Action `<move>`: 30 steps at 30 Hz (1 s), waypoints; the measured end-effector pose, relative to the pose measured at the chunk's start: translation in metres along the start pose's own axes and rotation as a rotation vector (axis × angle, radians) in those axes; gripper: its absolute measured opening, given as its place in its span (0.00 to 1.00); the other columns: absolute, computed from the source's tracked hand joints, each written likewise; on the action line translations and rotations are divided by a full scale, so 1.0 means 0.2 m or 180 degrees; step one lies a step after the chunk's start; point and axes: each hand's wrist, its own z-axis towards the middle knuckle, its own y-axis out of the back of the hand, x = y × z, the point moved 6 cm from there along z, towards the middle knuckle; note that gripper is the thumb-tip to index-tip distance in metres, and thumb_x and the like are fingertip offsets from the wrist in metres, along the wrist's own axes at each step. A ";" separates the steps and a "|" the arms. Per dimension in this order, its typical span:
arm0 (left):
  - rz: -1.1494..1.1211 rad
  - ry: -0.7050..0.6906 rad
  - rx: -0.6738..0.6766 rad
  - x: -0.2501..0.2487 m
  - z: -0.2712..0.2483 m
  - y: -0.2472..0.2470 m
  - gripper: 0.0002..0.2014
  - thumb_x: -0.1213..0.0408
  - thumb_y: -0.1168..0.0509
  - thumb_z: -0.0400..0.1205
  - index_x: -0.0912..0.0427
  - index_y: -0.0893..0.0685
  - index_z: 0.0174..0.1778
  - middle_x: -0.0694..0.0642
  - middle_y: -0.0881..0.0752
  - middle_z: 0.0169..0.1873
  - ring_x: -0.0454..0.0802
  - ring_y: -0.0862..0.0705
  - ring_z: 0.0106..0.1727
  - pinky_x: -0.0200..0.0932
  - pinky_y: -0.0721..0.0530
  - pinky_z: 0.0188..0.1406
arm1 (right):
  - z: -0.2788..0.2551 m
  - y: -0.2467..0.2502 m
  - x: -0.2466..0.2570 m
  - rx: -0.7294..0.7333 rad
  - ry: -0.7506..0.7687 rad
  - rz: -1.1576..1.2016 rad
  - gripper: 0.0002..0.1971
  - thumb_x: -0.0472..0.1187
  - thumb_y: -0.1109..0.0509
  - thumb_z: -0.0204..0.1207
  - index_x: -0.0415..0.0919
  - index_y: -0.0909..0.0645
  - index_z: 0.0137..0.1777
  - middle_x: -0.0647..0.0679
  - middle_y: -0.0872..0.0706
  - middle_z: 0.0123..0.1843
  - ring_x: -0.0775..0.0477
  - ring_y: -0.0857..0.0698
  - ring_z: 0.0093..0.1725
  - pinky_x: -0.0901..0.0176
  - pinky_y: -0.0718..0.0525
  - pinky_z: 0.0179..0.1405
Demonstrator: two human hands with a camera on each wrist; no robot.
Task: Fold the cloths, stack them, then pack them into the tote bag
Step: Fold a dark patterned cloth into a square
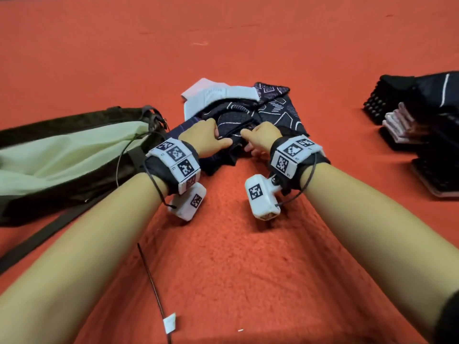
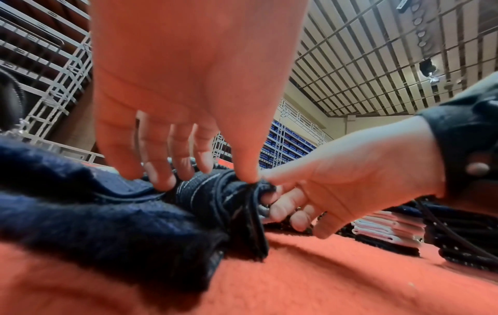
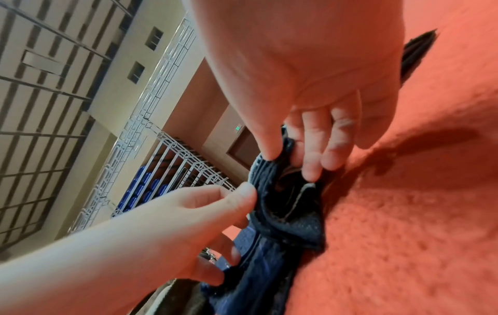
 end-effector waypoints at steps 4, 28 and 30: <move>-0.0025 -0.0002 0.0064 0.00 0.00 -0.01 0.16 0.47 0.38 0.80 0.55 0.31 0.37 0.50 0.25 0.32 0.53 0.24 0.42 0.45 0.31 0.40 | -0.02 0.07 0.08 -0.0580 0.0469 0.0299 0.14 0.39 0.36 0.71 0.45 0.33 0.25 0.41 0.20 0.34 0.30 0.14 0.45 0.45 0.15 0.42; -0.2630 -0.1267 0.0257 -0.72 0.06 0.34 0.06 0.60 0.41 0.86 0.54 0.22 0.45 0.50 0.18 0.41 0.42 0.20 0.42 0.38 0.22 0.47 | -0.45 1.04 0.33 -0.2049 0.2077 0.0252 0.09 0.32 0.42 0.79 0.37 0.20 0.51 0.61 0.26 0.33 0.55 0.25 0.38 0.83 0.33 0.33; -0.2638 -0.1297 0.0251 -0.73 0.04 0.34 0.06 0.57 0.37 0.83 0.55 0.20 0.45 0.52 0.17 0.41 0.45 0.19 0.44 0.42 0.21 0.52 | -0.47 1.08 0.30 -0.2140 0.2059 0.0324 0.08 0.32 0.41 0.78 0.43 0.22 0.48 0.62 0.26 0.33 0.55 0.25 0.40 0.80 0.32 0.36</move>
